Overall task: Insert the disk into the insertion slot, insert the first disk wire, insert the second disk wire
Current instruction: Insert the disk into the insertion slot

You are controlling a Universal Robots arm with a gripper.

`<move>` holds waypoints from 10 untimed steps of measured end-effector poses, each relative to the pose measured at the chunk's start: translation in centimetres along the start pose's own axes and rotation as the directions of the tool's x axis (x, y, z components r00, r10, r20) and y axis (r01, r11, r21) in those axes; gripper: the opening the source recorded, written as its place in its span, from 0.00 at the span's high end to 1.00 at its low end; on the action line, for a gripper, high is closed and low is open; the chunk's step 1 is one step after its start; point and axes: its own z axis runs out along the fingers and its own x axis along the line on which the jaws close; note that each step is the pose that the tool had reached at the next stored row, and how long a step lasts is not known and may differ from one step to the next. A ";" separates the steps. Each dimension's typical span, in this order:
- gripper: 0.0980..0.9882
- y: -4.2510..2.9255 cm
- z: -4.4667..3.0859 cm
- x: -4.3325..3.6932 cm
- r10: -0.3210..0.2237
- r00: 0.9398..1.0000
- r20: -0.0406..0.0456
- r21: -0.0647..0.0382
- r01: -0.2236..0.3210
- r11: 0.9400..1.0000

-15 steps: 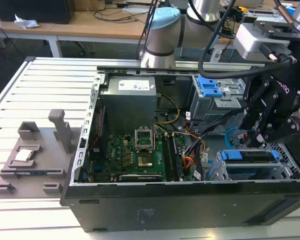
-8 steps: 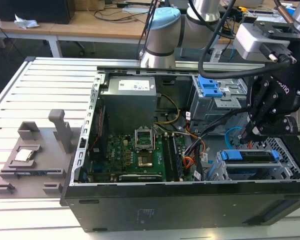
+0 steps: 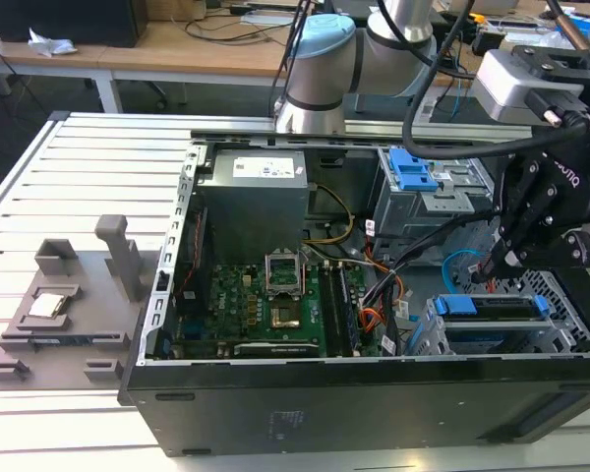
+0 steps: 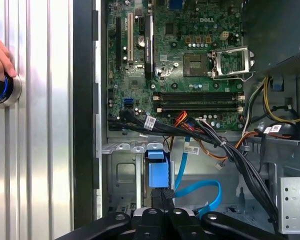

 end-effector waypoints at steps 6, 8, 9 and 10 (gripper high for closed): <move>0.99 -0.29 0.81 -0.01 0.000 1.000 0.000 -0.002 0.000 1.000; 0.99 -0.34 1.05 -0.01 0.000 1.000 0.000 -0.003 0.000 1.000; 0.99 -0.36 1.16 -0.01 0.000 1.000 0.000 -0.003 0.000 1.000; 0.99 -0.41 1.47 -0.01 0.000 1.000 0.000 -0.003 0.000 1.000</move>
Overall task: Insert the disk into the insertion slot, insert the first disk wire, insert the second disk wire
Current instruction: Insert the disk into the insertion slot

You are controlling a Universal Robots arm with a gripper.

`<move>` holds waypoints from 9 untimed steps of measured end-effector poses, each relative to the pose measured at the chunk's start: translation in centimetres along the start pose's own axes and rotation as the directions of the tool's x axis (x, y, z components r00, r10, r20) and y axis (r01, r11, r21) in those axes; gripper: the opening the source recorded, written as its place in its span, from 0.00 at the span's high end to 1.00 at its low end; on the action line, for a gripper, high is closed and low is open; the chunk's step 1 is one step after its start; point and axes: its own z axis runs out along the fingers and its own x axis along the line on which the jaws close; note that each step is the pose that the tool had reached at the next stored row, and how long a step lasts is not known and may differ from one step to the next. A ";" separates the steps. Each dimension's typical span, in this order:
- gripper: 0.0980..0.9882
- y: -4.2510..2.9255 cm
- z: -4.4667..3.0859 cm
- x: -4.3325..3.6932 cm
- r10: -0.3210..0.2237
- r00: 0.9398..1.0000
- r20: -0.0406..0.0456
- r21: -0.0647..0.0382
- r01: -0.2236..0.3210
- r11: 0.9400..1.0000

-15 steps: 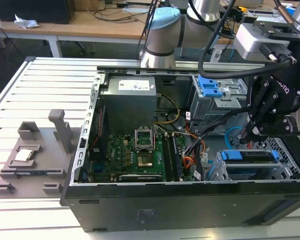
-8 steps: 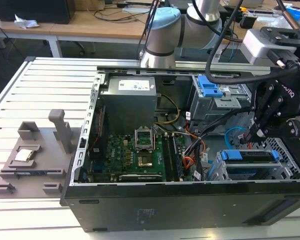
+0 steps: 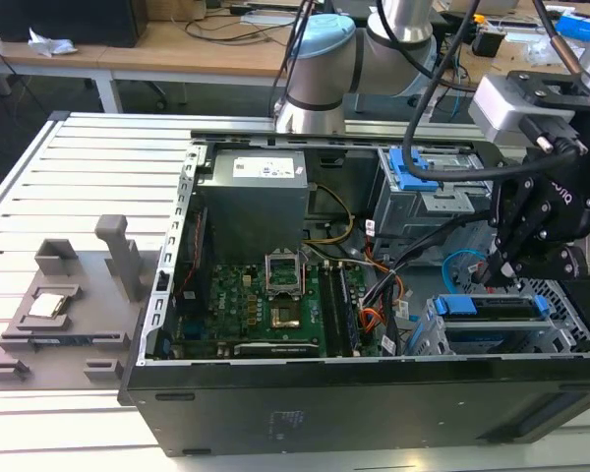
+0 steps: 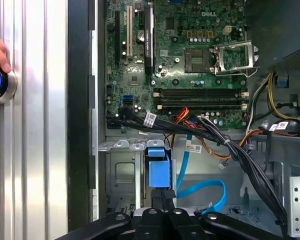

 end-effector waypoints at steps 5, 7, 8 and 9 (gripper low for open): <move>0.99 -0.17 0.77 -0.01 0.000 1.000 0.000 -0.001 0.000 1.000; 0.99 -0.31 0.89 -0.01 0.000 1.000 0.000 -0.001 0.000 1.000; 0.99 -0.46 0.92 -0.01 0.000 1.000 0.000 -0.001 0.000 1.000; 0.99 -0.62 0.94 -0.02 0.000 1.000 0.000 -0.001 0.000 1.000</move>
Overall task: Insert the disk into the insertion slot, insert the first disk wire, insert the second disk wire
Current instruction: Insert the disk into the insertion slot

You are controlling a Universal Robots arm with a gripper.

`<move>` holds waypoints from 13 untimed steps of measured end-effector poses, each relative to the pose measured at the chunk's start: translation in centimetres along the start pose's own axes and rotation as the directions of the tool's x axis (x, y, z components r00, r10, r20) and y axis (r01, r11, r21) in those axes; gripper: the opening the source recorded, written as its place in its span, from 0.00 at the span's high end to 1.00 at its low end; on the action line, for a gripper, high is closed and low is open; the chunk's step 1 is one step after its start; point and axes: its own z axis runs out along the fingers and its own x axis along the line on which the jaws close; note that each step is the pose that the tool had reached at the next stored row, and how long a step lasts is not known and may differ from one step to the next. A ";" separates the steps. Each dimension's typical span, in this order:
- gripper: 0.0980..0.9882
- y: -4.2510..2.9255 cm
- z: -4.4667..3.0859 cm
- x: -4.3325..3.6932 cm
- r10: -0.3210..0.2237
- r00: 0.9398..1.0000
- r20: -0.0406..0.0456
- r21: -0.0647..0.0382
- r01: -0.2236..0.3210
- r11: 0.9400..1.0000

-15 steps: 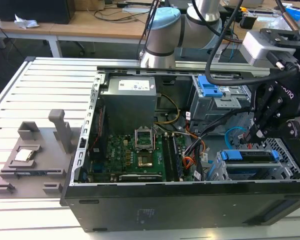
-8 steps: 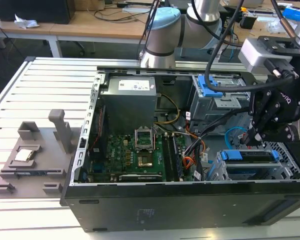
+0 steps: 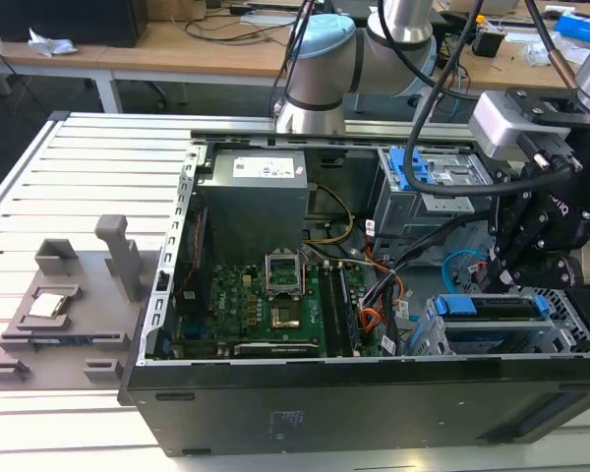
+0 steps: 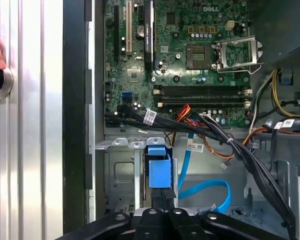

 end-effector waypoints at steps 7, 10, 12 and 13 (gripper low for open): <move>0.99 -0.46 0.01 -0.01 0.000 1.000 0.000 0.000 0.000 1.000; 0.99 -0.47 0.01 -0.01 0.000 1.000 0.000 0.000 0.000 1.000; 0.99 -0.47 0.01 -0.01 0.000 1.000 0.000 0.000 0.000 1.000; 0.99 -0.47 0.01 -0.01 0.000 1.000 0.000 0.000 0.000 1.000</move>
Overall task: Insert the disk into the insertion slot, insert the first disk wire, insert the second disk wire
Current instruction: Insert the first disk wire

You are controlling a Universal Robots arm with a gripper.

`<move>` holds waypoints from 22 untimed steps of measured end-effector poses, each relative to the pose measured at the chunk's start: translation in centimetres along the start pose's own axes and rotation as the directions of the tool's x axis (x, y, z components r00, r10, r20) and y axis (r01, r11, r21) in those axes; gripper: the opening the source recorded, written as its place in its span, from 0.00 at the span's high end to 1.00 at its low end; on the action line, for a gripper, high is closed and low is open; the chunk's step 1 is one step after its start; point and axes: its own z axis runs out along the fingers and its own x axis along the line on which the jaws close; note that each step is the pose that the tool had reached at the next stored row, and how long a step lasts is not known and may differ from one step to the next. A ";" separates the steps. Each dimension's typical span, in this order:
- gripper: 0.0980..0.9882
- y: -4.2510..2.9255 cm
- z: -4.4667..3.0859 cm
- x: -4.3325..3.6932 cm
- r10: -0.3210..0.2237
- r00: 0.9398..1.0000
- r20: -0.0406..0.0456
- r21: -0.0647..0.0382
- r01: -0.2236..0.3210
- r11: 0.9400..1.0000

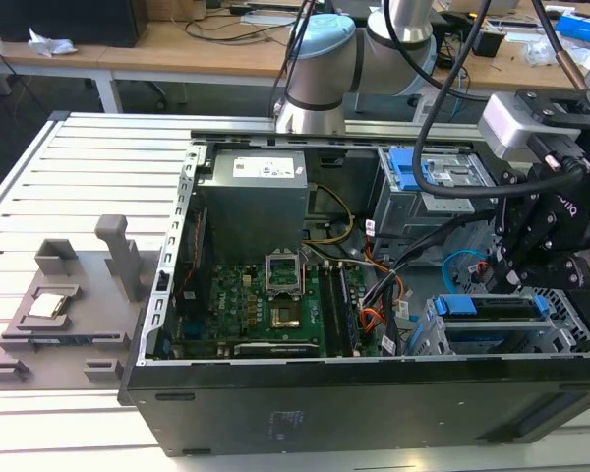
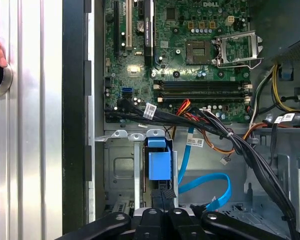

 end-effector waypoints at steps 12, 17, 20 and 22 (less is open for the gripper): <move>0.77 0.02 -1.09 0.00 0.000 1.000 0.000 0.000 0.000 1.000; 0.77 0.04 -1.58 0.00 0.000 1.000 0.000 0.000 0.000 1.000; 0.77 0.04 -1.60 0.00 0.000 1.000 0.000 0.000 0.000 1.000; 0.77 0.02 -1.61 -0.04 0.000 1.000 0.000 0.000 0.000 1.000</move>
